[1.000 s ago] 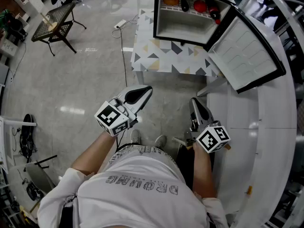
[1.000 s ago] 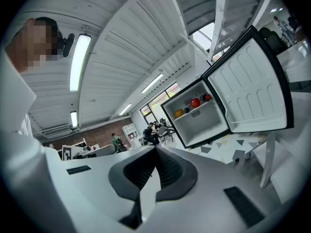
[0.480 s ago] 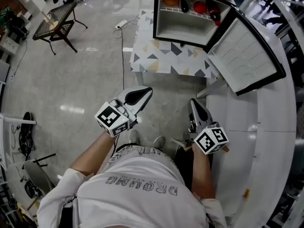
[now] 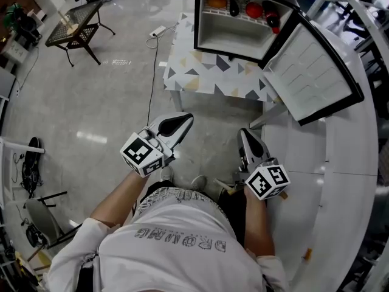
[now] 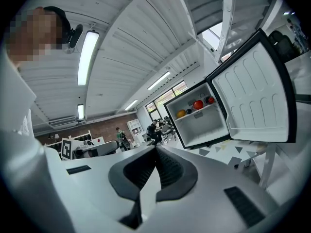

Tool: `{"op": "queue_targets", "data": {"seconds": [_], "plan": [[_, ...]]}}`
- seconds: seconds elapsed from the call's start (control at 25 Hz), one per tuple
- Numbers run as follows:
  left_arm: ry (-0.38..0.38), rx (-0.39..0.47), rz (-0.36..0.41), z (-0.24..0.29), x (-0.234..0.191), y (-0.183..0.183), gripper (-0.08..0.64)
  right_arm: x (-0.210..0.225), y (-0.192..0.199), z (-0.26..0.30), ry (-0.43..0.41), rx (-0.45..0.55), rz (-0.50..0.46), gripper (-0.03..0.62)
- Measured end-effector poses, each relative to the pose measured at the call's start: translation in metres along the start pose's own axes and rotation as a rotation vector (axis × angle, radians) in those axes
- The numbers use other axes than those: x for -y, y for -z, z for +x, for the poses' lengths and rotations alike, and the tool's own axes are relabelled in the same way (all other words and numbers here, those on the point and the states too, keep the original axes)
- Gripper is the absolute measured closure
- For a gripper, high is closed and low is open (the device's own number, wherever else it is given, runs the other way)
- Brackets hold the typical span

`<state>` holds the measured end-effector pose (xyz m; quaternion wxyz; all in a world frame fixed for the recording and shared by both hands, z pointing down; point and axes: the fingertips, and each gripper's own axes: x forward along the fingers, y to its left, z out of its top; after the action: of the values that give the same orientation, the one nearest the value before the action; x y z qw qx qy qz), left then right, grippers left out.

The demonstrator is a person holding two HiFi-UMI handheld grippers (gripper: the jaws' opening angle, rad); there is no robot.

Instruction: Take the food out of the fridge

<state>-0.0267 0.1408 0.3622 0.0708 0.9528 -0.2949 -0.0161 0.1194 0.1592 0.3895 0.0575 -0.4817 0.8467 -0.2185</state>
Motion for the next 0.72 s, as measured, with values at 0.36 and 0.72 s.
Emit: {"op": "queue_targets", "data": {"seconds": [0.36, 0.72], "plan": [[-0.027, 0.016, 0.003, 0.011, 0.02, 0.003, 0.552, 0.015, -0.005, -0.019, -0.018, 0.0, -0.016, 0.601], [-0.014, 0.016, 0.016, 0.025, 0.027, 0.002, 0.552, 0.032, -0.012, -0.028, 0.002, 0.03, 0.002, 0.601]]}}
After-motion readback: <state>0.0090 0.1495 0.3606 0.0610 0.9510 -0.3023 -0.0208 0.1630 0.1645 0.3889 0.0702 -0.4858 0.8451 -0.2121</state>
